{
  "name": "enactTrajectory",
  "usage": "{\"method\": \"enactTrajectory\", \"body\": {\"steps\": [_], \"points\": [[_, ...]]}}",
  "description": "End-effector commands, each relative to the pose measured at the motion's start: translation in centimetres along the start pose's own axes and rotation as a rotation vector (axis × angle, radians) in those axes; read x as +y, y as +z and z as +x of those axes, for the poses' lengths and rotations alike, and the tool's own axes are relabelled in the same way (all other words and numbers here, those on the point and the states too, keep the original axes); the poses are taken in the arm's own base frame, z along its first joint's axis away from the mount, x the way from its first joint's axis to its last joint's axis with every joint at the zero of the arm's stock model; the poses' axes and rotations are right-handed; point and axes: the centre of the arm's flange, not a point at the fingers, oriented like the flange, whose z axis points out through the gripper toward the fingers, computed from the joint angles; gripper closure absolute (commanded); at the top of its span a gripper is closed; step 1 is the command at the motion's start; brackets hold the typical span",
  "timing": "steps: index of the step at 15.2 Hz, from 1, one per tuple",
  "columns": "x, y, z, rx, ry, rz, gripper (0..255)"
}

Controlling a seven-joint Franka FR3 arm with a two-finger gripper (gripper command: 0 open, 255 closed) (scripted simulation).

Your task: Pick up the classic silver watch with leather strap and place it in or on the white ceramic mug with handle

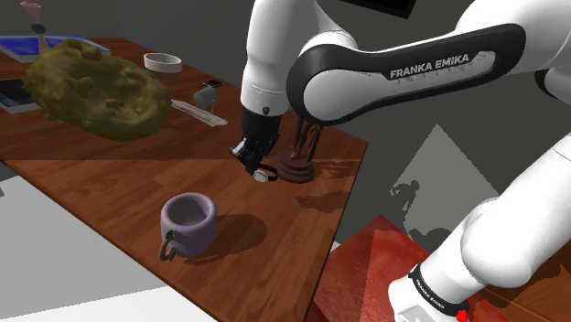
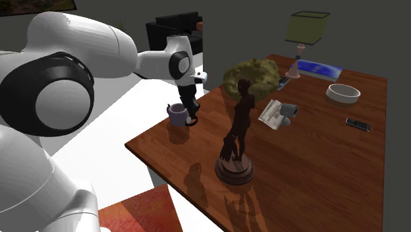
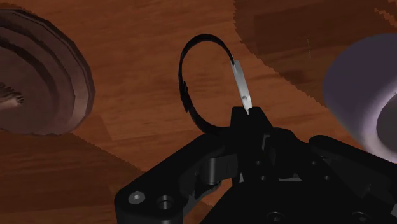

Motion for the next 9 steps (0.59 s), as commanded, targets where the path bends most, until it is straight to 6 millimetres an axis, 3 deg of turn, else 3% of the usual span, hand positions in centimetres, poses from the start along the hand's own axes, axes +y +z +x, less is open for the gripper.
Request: {"method": "enactTrajectory", "body": {"steps": [1,9], "points": [[0.0,-1.0,0.2,-0.001,0.0,0.0,255],[0.4,-5.2,0.5,-0.001,0.0,0.0,255]]}}
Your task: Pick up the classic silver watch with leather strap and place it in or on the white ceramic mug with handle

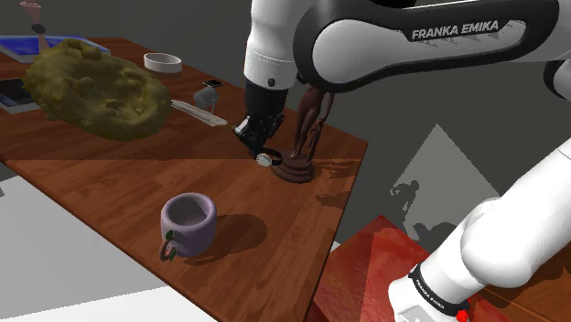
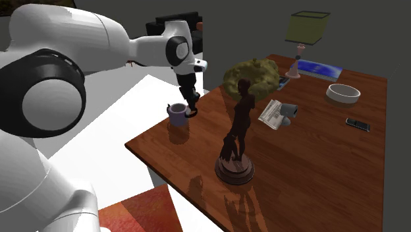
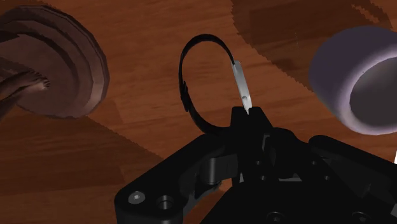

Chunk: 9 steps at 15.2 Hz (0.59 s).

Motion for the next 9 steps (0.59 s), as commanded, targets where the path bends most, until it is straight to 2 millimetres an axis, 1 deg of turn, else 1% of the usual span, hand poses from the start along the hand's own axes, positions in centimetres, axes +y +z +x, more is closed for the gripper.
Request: {"method": "enactTrajectory", "body": {"steps": [1,2,9], "points": [[0.0,-1.1,0.1,0.0,0.0,0.0,255],[0.1,-1.5,0.2,0.0,0.0,0.0,255],[-8.9,-3.1,1.4,0.0,0.0,0.0,255]]}}
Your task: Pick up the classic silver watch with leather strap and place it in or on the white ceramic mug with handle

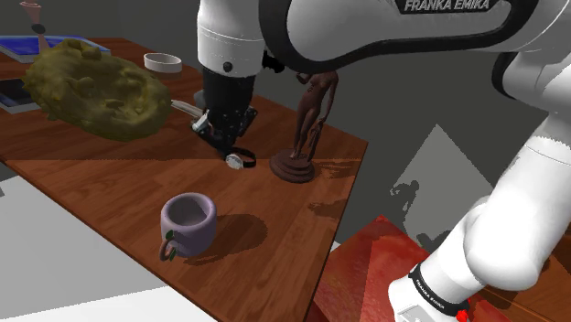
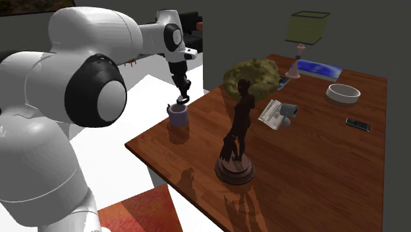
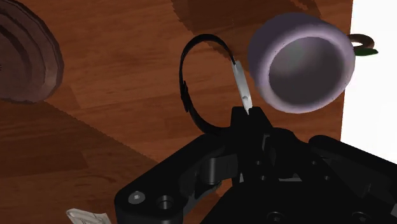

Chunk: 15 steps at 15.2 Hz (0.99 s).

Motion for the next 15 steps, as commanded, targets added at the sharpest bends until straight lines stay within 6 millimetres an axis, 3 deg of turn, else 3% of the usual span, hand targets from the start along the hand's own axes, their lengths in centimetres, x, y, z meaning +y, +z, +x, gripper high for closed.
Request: {"method": "enactTrajectory", "body": {"steps": [1,7,15], "points": [[-2.5,-0.5,0.3,0.0,0.003,-0.001,255],[-10.2,-1.9,1.4,0.0,0.003,-0.001,255],[-10.6,2.3,1.0,0.0,0.003,-0.001,255]]}}
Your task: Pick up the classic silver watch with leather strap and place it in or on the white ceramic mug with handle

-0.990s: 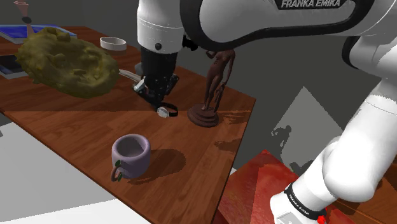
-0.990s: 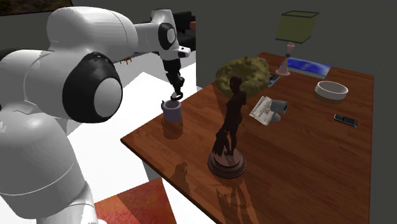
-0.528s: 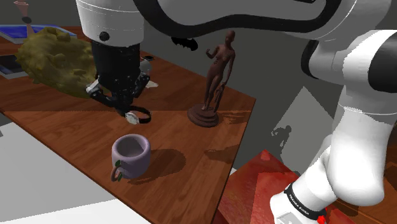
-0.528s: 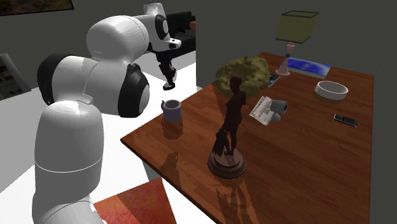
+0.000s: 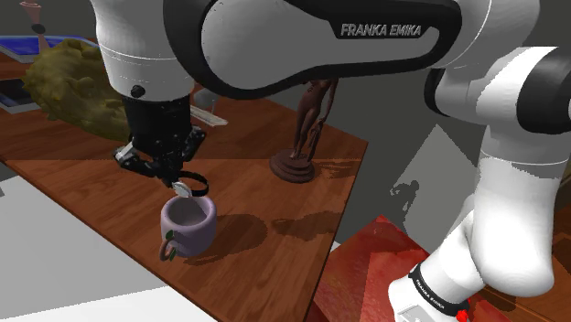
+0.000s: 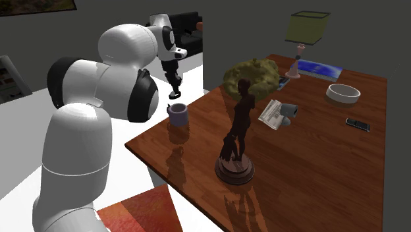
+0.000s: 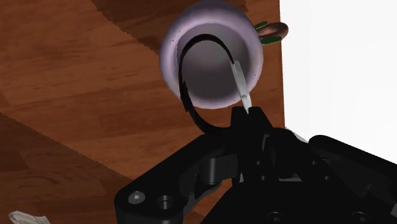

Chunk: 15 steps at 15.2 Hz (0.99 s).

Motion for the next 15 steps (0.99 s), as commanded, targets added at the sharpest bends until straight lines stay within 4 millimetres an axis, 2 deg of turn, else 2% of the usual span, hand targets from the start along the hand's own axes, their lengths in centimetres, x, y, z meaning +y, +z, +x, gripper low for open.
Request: {"method": "enactTrajectory", "body": {"steps": [1,9,15], "points": [[-0.3,1.1,-0.1,0.0,0.0,0.0,255],[-0.7,5.1,-0.4,0.0,0.0,0.0,255],[-0.7,5.1,-0.4,0.0,0.0,0.0,255]]}}
